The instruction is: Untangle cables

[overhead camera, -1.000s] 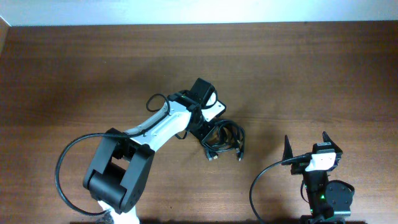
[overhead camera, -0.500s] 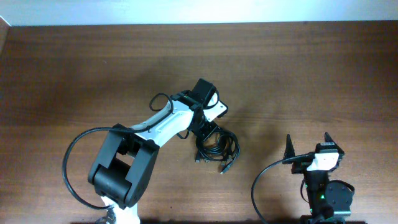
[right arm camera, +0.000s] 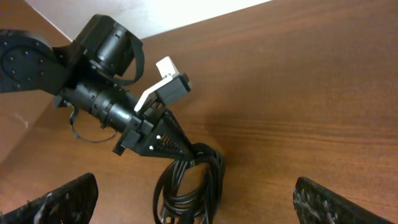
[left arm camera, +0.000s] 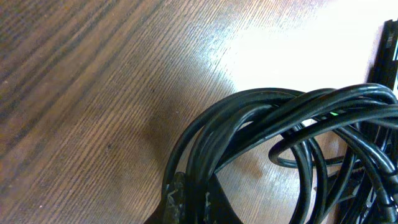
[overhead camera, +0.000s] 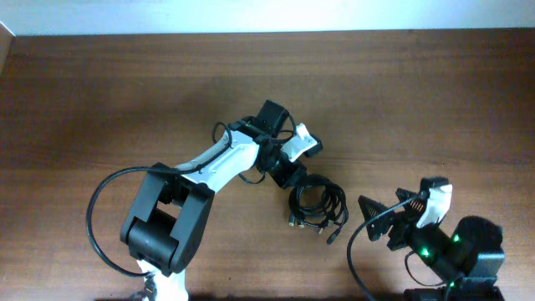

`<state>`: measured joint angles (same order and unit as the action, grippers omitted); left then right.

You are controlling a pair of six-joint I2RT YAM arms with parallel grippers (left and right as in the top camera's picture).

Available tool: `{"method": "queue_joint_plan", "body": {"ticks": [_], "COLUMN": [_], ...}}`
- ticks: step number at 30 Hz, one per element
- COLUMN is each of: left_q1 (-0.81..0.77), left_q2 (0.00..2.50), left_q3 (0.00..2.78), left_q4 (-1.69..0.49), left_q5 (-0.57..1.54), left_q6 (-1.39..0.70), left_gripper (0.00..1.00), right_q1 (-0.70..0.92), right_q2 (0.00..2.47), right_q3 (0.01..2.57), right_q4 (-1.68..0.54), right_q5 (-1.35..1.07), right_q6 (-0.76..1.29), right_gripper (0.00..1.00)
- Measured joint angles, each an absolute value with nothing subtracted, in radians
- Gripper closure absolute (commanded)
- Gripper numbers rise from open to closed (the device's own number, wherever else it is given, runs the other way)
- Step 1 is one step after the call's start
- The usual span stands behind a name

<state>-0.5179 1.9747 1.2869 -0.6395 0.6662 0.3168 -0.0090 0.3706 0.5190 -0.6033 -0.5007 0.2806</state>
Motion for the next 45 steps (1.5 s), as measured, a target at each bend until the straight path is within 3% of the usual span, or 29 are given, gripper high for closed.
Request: {"method": "queue_joint_plan", "body": {"ticks": [4, 5, 7, 12, 18, 25, 27, 30, 32, 36, 45], "left_q1": [-0.516, -0.516, -0.516, -0.516, -0.516, -0.516, -0.516, -0.516, -0.516, -0.516, -0.516], "left_q2": [1.967, 1.952, 1.932, 1.930, 1.930, 1.930, 1.930, 1.930, 1.929, 1.892, 1.883], "left_q3": [1.289, 1.289, 1.289, 1.289, 1.289, 1.289, 1.289, 1.289, 1.289, 1.289, 1.289], "left_q4": [-0.524, -0.530, -0.543, -0.572, -0.574, -0.540, -0.537, -0.537, -0.545, -0.609, -0.606], "left_q5": [0.673, 0.674, 0.675, 0.674, 0.674, 0.672, 0.651, 0.642, 0.640, 0.636, 0.657], "left_q6": [0.345, 0.372, 0.411, 0.453, 0.447, 0.247, 0.192, 0.159, 0.159, 0.312, 0.337], "left_gripper": [1.00, 1.00, 1.00, 1.00, 1.00, 1.00, 1.00, 1.00, 1.00, 1.00, 1.00], "right_q1": [-0.011, -0.011, -0.011, -0.011, -0.011, 0.030, 0.051, 0.052, 0.052, 0.054, 0.054], "right_q2": [0.621, 0.652, 0.739, 0.982, 1.054, 1.054, 1.054, 1.054, 1.054, 1.054, 1.054], "right_q3": [0.703, 0.704, 0.705, 0.707, 0.707, 0.707, 0.707, 0.707, 0.707, 0.707, 0.707], "right_q4": [-0.656, -0.660, -0.684, -0.715, -0.737, -0.738, -0.726, -0.726, -0.731, -0.731, -0.739], "right_q5": [-0.673, -0.701, -0.716, -0.678, -0.694, -0.735, -0.733, -0.701, -0.649, -0.535, -0.641], "right_q6": [0.257, 0.256, 0.238, 0.196, 0.090, 0.031, 0.020, 0.019, 0.022, 0.083, 0.001], "right_gripper": [0.01, 0.12, 0.16, 0.49, 0.48, 0.50, 0.57, 0.59, 0.55, 0.56, 0.56]}}
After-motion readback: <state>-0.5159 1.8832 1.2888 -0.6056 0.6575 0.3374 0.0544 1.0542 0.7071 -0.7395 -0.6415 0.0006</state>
